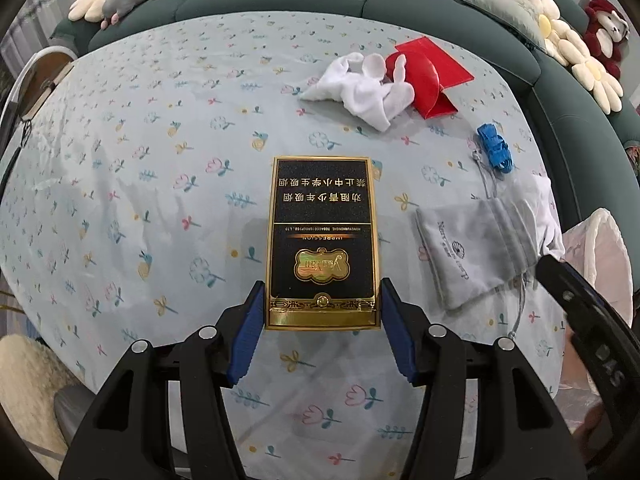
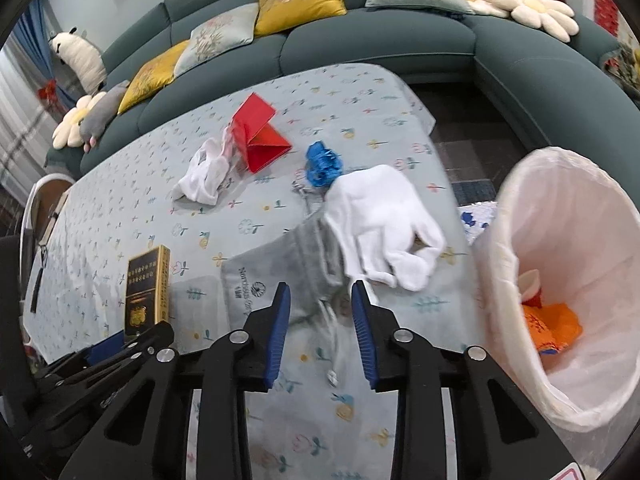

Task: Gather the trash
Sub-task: 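Grasp the grey drawstring pouch with the right gripper while the left gripper holds the box, then carry the box and pouch over the wastebasket and open both grippers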

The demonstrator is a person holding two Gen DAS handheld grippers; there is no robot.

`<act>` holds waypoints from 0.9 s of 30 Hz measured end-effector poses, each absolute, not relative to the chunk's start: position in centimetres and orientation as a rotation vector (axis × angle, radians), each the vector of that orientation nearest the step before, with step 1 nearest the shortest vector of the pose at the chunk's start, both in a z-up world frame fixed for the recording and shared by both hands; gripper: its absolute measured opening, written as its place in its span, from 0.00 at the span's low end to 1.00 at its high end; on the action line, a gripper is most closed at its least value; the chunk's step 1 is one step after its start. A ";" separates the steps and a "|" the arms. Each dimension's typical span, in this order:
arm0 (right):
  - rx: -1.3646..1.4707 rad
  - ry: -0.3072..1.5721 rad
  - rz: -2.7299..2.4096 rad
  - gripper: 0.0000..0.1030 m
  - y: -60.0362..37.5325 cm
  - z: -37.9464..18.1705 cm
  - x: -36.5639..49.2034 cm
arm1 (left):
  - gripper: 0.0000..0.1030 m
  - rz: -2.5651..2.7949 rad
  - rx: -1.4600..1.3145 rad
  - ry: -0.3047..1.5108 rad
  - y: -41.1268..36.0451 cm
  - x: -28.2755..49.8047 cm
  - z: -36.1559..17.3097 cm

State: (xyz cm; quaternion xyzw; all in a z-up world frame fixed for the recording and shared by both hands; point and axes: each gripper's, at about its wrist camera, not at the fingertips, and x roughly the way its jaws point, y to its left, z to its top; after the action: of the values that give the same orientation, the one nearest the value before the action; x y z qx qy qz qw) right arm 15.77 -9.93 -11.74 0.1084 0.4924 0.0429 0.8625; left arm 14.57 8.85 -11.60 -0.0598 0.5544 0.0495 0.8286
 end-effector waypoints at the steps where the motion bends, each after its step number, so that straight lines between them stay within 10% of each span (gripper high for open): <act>1: 0.223 1.039 0.091 0.28 -9.6 -12.1 16.2 | 0.52 0.103 -0.125 1.176 8.9 14.6 -11.5; 7: 0.221 1.073 0.091 0.22 -8.8 -13.5 17.6 | 0.52 0.090 -0.107 1.164 9.2 15.2 -11.3; 10: 0.228 1.092 0.112 0.05 -8.5 -13.9 18.0 | 0.52 0.091 -0.112 1.164 9.4 15.4 -11.2; 27: 0.269 0.898 0.164 0.03 -9.5 -5.4 14.5 | 0.52 0.027 -0.110 1.078 7.0 13.6 -6.4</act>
State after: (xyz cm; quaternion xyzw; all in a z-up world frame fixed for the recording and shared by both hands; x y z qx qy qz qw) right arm 14.51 -9.45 -5.42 0.1294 0.4323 0.0790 0.8889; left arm 13.57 6.96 -6.39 -0.0523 0.5128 0.0126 0.8568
